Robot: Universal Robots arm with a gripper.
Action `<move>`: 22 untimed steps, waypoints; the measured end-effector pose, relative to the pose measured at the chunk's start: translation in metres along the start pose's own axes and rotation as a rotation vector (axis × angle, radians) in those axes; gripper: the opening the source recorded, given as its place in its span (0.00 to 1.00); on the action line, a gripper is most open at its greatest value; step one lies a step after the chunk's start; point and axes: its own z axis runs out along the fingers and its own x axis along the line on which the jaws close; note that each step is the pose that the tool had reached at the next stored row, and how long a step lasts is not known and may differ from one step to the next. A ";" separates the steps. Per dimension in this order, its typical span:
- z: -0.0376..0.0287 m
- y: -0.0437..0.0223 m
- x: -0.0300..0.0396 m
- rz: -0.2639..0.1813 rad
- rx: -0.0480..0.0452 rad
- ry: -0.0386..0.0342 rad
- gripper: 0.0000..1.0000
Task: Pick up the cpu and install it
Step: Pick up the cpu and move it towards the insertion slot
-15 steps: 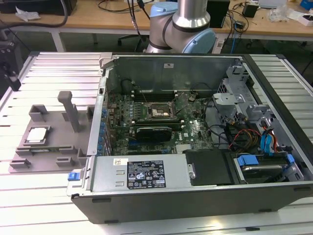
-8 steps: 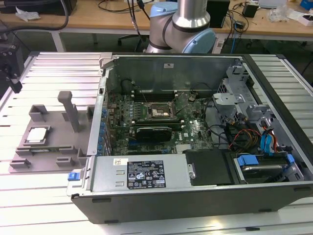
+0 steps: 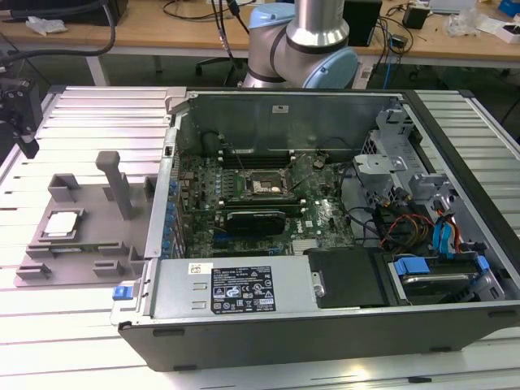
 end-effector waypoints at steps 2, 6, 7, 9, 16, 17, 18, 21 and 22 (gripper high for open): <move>0.0012 0.0000 0.0000 0.000 0.0000 0.0000 0.57; 0.0033 0.0001 0.0001 0.000 0.0000 0.0000 0.57; 0.0041 0.0001 0.0001 0.000 0.0000 0.0000 0.57; 0.0054 0.0001 0.0002 0.000 0.0000 0.0000 0.57; 0.0096 0.0002 0.0003 0.000 0.0000 0.0000 0.57; 0.0100 0.0002 0.0003 0.000 0.0000 0.0000 0.57; 0.0106 0.0002 0.0003 0.000 -0.0001 -0.0001 0.57; 0.0125 0.0003 0.0003 0.000 0.0000 -0.0001 0.57; 0.0130 0.0003 0.0003 0.000 0.0000 -0.0001 0.57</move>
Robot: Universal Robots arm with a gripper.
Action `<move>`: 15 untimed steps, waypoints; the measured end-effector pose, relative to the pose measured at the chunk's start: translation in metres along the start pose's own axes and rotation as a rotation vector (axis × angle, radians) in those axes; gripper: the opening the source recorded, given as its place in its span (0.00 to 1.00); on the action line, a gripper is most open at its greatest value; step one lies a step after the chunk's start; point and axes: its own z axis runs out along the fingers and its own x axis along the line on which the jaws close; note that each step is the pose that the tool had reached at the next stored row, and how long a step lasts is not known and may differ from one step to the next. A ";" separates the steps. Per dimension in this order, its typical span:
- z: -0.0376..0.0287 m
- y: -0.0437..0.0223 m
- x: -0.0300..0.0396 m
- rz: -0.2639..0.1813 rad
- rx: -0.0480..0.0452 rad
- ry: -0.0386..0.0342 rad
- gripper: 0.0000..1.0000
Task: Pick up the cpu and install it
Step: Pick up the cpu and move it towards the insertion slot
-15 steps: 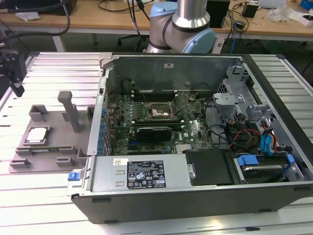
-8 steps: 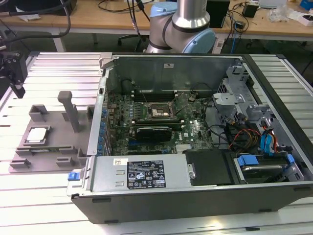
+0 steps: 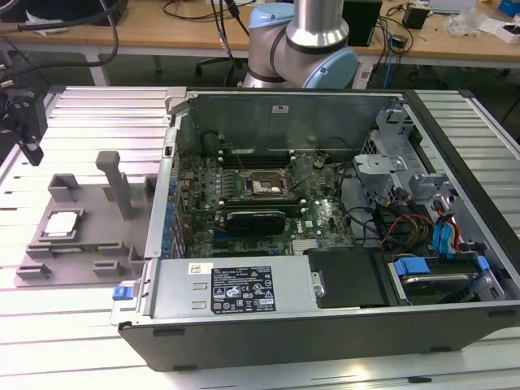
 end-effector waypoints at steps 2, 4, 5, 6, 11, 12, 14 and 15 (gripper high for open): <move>0.0010 0.0000 0.0000 0.000 0.0000 0.0001 0.57; 0.0019 0.0001 0.0001 0.000 0.0000 0.0000 0.57; 0.0029 0.0001 0.0001 0.000 0.0000 0.0001 0.57; 0.0035 0.0001 0.0001 0.000 -0.0001 0.0000 0.57; 0.0075 0.0002 0.0002 0.000 0.0000 0.0001 0.57; 0.0081 0.0002 0.0002 0.000 0.0000 0.0001 0.57; 0.0101 0.0002 0.0003 0.000 0.0000 0.0001 0.57; 0.0111 0.0002 0.0003 0.000 0.0000 0.0000 0.57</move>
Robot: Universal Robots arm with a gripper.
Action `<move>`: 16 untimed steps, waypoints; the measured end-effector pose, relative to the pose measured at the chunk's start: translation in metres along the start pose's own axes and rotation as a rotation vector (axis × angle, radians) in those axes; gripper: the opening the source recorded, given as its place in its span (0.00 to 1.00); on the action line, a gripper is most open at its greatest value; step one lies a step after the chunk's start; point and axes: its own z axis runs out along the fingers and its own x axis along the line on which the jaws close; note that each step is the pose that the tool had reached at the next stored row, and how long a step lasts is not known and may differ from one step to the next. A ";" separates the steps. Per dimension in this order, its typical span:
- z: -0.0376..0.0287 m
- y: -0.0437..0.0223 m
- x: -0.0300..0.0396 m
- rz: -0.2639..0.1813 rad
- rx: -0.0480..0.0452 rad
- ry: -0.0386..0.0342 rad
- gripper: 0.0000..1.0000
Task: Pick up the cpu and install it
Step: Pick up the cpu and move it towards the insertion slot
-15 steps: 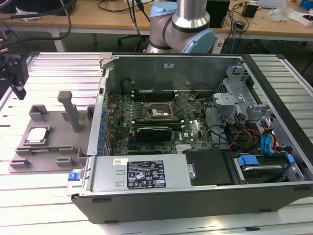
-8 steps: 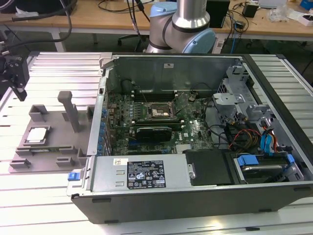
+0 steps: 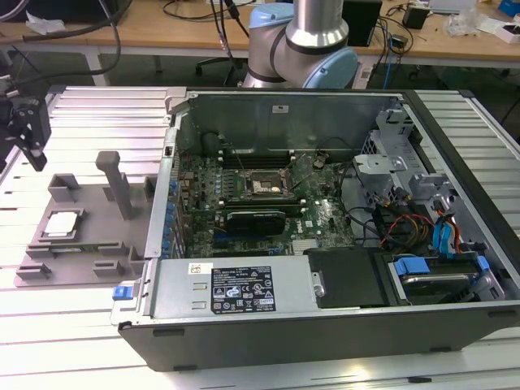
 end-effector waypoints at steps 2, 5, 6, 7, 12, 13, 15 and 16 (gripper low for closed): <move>0.0014 0.0000 0.0000 0.000 0.0000 0.0000 0.57; 0.0032 0.0001 0.0001 0.000 0.0000 0.0000 0.57; 0.0041 0.0001 0.0001 0.000 0.0000 0.0000 0.57; 0.0051 0.0001 0.0001 0.000 0.0000 0.0000 0.57; 0.0088 0.0002 0.0003 0.000 0.0000 0.0000 0.57; 0.0098 0.0002 0.0003 0.000 -0.0001 0.0000 0.57; 0.0111 0.0002 0.0003 0.000 0.0000 0.0000 0.57; 0.0124 0.0002 0.0003 0.000 0.0000 0.0000 0.57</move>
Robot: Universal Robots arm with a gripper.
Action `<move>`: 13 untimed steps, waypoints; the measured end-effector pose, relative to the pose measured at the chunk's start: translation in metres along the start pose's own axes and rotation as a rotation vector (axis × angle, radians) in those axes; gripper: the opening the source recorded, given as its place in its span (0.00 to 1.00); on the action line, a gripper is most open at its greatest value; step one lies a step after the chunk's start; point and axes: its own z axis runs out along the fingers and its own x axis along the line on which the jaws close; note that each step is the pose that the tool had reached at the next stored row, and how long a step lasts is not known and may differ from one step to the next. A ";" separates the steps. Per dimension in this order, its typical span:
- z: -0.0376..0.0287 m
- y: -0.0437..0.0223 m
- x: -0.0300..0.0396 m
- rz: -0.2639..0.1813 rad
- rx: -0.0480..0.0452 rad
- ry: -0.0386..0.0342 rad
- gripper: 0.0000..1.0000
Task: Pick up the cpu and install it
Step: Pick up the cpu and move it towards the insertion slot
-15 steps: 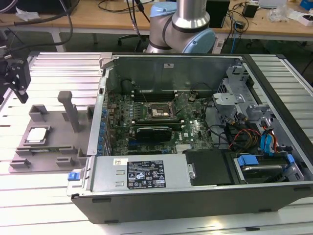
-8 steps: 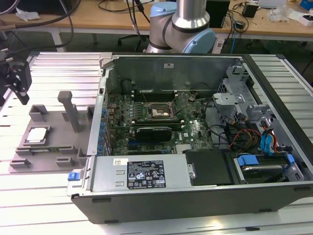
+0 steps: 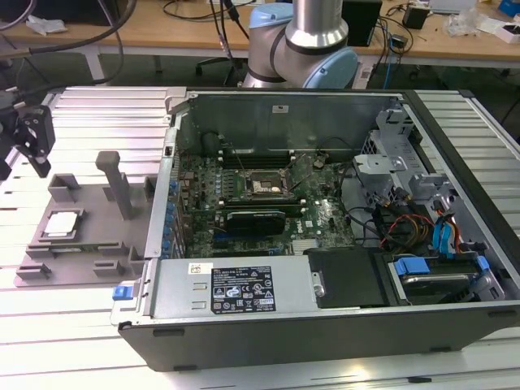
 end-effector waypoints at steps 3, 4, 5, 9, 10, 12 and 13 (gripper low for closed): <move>0.0024 0.0000 0.0001 0.000 0.0000 0.0000 0.57; 0.0032 0.0001 0.0001 0.000 0.0000 0.0000 0.57; 0.0038 0.0001 0.0001 0.000 0.0000 0.0000 0.57; 0.0064 0.0001 0.0002 0.000 0.0000 0.0000 0.57; 0.0072 0.0001 0.0002 0.000 -0.0001 -0.0001 0.57; 0.0084 0.0002 0.0002 0.000 0.0000 0.0000 0.57; 0.0090 0.0002 0.0003 0.000 0.0000 0.0000 0.57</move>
